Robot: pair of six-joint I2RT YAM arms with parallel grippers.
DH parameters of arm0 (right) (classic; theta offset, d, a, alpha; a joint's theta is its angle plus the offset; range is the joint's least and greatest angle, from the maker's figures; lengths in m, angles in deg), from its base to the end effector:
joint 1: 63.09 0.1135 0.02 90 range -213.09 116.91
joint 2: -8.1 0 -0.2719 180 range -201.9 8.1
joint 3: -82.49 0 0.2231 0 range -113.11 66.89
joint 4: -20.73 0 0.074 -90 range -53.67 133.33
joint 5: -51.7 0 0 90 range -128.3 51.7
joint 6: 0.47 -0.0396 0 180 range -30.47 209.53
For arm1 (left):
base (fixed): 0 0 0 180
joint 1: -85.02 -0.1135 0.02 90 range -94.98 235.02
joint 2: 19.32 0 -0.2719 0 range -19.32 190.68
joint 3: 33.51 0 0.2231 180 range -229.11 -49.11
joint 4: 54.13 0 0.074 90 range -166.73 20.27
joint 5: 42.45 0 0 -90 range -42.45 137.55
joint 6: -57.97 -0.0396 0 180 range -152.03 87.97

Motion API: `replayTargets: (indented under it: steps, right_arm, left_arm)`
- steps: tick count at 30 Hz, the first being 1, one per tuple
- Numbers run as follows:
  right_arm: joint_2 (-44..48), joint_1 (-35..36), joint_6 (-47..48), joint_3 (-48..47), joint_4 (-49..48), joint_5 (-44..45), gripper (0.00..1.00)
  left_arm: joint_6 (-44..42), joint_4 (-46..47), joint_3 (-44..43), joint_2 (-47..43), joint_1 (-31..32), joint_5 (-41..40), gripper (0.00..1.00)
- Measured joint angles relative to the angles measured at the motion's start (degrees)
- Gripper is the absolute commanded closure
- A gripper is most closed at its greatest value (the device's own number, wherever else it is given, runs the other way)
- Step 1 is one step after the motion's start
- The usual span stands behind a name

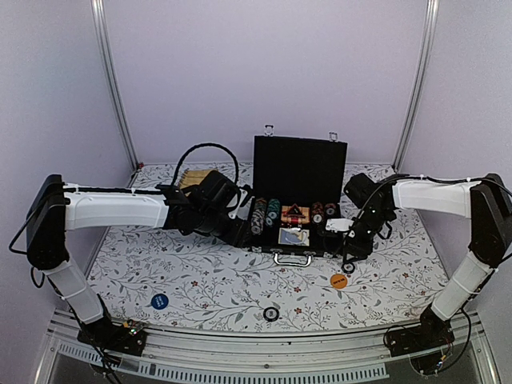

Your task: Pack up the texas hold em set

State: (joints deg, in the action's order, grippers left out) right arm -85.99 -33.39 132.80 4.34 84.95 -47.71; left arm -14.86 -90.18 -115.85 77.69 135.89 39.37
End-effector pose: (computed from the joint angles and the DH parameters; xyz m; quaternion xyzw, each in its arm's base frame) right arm 0.2341 0.1410 0.2120 -0.5961 0.7942 0.0711 0.0945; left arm 0.2194 -0.2607 0.2392 0.2494 0.9060 -0.1319 0.3155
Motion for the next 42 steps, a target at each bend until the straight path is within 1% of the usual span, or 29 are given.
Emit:
replayTargets:
  steps: [5, 10, 19, 28, 37, 40, 42]
  right_arm:
    - [0.0, -0.1, -0.1, 3.4, 0.6, 0.0, 0.45]
    - [0.0, -0.1, 0.0, 4.8, 0.5, 0.7, 0.44]
    - [-0.6, -0.1, 0.0, 7.0, -2.6, 3.1, 0.44]
    - [-2.0, -0.1, 0.0, 8.2, -5.2, 3.2, 0.44]
    - [-1.9, 0.0, -0.7, 9.1, -6.9, 3.5, 0.47]
    - [-1.9, 0.2, -1.0, 9.3, -7.5, 3.7, 0.51]
    - [-1.9, 0.3, -1.3, 9.3, -7.8, 3.9, 0.57]
  left_arm:
    - [0.0, 0.0, 0.0, 0.0, 0.0, 0.0, 0.36]
    - [0.1, 0.0, 0.0, 0.0, 0.0, 0.0, 0.36]
    - [0.3, 0.0, 0.0, 0.0, 0.0, 0.2, 0.36]
    - [0.3, 0.1, 0.0, 0.0, 0.0, 0.2, 0.36]
    - [0.3, 0.2, 0.0, 0.0, 0.0, 0.3, 0.36]
    - [0.3, 0.2, 0.0, 0.0, 0.0, 0.3, 0.36]
    - [0.3, 0.2, 0.0, 0.0, 0.0, 0.3, 0.36]
